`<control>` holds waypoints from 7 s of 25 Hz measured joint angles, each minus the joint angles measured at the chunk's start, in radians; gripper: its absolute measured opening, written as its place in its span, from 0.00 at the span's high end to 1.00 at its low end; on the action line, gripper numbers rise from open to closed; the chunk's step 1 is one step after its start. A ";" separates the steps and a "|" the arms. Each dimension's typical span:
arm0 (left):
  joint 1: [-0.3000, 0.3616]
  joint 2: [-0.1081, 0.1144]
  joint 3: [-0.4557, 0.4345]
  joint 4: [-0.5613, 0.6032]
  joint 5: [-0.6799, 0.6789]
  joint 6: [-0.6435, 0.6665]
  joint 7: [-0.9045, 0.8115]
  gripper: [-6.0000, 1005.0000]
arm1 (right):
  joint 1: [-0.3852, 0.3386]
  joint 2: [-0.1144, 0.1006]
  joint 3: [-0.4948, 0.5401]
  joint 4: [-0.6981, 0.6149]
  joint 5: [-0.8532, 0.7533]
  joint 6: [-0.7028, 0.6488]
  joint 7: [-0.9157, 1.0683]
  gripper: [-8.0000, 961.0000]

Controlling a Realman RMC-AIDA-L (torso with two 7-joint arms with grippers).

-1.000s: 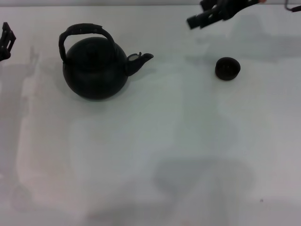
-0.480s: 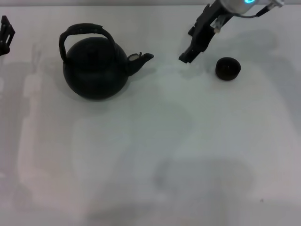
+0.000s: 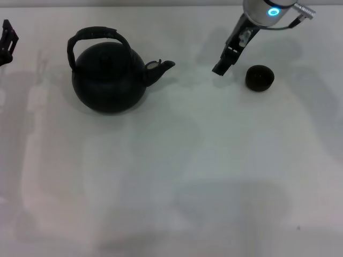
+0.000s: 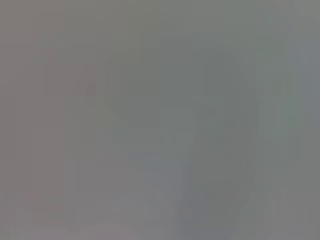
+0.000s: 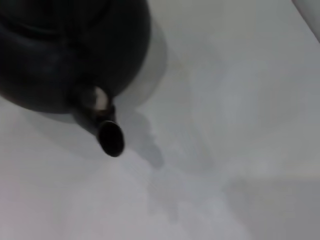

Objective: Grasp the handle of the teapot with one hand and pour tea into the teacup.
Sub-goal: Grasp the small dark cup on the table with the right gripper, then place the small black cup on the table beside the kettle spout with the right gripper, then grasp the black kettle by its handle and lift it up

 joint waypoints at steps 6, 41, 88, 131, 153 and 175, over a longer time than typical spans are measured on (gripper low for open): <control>-0.001 0.000 0.000 0.000 -0.001 0.000 0.000 0.17 | 0.012 -0.001 0.000 0.038 -0.004 0.042 0.091 0.19; -0.003 -0.001 0.000 -0.017 -0.011 -0.001 0.000 0.18 | -0.045 -0.004 0.001 0.129 -0.025 0.136 0.257 0.22; -0.029 0.006 -0.026 0.017 -0.012 0.000 0.000 0.18 | -0.043 0.022 -0.261 -0.167 0.120 -0.105 0.197 0.24; -0.029 0.005 -0.026 0.021 -0.012 -0.001 0.000 0.18 | -0.086 0.022 -0.595 -0.259 0.298 -0.008 0.184 0.14; -0.016 0.002 -0.062 0.020 -0.015 0.018 0.000 0.18 | -0.402 0.010 0.324 -0.251 0.546 0.007 -0.182 0.13; 0.117 0.004 0.119 0.020 0.016 0.124 -0.153 0.18 | -0.536 0.019 0.809 0.308 2.091 0.057 -2.186 0.13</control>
